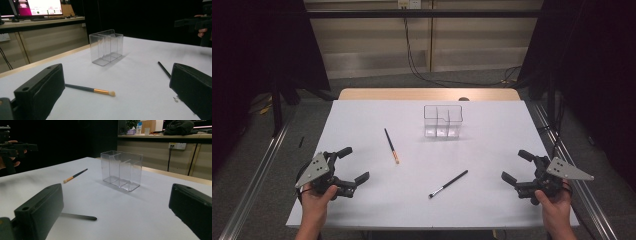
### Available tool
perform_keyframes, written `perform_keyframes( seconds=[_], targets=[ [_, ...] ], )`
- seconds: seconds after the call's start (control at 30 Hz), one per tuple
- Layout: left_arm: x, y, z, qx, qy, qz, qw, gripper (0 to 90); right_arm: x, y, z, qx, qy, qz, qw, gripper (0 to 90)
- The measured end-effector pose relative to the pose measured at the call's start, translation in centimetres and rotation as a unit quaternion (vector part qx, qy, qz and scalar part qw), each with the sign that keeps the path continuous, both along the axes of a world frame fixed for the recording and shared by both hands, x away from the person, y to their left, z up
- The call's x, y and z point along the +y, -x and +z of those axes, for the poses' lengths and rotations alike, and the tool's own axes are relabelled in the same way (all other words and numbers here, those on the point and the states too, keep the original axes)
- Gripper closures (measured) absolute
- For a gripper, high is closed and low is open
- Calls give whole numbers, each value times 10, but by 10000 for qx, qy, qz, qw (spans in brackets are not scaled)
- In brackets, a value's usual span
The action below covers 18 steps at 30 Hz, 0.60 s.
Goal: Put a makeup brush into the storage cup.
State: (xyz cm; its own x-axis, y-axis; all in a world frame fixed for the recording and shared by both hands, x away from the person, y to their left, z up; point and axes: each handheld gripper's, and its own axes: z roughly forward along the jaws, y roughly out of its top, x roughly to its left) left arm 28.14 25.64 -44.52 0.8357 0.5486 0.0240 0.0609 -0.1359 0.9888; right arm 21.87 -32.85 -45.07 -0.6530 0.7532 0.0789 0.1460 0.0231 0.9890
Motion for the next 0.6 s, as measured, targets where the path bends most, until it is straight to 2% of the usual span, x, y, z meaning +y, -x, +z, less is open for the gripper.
perform_keyframes(
  seconds=[0.07,0.1,0.5,0.6],
  targets=[
    [-1,-1,0,14,-26,-21,10000,0,0,0,0,-2,6,-4,10000,0],
    [-4,-1,1,-27,-138,-26,9999,0,0,0,0,-2,3,-5,10000,0],
    [-21,-21,10,-99,11,-154,9998,0,2,2,0,27,41,14,10000,0],
    [-25,-26,10,-118,-19,-156,9998,0,3,2,0,-4,76,-38,10000,0]
  ],
)
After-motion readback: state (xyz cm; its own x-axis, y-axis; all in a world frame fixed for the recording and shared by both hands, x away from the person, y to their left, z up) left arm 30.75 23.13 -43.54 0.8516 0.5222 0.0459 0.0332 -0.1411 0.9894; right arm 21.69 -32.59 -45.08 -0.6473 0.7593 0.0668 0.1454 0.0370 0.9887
